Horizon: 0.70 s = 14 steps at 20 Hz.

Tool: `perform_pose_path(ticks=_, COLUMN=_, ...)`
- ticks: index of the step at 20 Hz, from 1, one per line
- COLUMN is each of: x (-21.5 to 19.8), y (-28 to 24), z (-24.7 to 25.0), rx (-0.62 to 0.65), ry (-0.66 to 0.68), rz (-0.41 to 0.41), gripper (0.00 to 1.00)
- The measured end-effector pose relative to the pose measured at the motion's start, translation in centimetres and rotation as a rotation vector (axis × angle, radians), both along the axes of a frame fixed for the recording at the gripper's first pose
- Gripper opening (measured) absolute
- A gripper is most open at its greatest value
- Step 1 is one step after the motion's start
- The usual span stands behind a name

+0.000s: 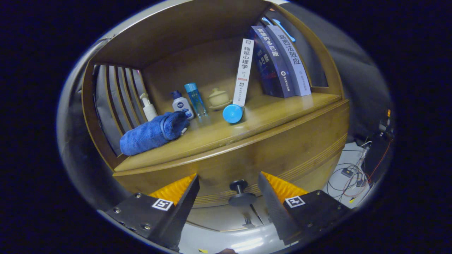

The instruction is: Pull open the drawer, take out the items inside it, and place them on the countertop above the cabinet.

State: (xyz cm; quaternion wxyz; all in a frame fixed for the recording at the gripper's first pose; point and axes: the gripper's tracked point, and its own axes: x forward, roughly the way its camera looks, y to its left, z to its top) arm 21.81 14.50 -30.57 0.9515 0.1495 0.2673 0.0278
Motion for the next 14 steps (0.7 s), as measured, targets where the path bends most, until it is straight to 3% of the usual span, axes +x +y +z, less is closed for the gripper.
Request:
perform_pose_path(ticks=5, x=0.1, y=0.9, z=3.1, rx=-0.017, ry=-0.065, rz=0.013, gripper=0.99)
perform_pose_path(ticks=14, x=-2.4, y=-1.9, z=14.6, rx=-0.165, ry=-0.257, rz=-0.020, gripper=0.98)
